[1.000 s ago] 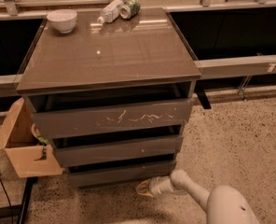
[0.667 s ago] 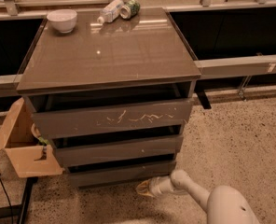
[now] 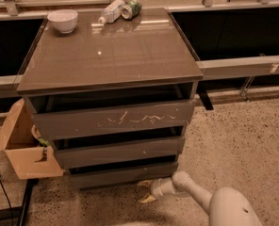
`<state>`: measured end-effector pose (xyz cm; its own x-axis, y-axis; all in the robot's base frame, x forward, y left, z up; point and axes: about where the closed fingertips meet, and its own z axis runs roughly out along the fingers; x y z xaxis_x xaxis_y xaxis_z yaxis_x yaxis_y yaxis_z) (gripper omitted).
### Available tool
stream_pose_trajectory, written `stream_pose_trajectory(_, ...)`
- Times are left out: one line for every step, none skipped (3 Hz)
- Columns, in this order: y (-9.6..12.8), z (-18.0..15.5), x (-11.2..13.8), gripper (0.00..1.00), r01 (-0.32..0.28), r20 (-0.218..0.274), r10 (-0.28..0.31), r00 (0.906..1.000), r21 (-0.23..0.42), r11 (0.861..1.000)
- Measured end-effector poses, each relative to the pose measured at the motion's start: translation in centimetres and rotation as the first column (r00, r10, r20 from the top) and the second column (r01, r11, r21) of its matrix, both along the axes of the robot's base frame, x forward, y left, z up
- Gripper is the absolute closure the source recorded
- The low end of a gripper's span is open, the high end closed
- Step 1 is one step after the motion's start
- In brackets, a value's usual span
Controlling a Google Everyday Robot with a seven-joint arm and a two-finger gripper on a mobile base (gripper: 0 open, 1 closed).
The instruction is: Close bottom drawer
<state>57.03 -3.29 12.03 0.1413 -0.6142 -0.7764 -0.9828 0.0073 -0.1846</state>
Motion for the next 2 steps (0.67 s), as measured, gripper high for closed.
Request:
stream_pose_trajectory(0.01, 0.0, 0.0, 0.0, 0.0, 0.0, 0.0, 1.0, 0.0, 1.0)
stream_pose_trajectory(0.01, 0.0, -0.01, 0.0, 0.0, 0.0, 0.0, 1.0, 0.0, 1.0)
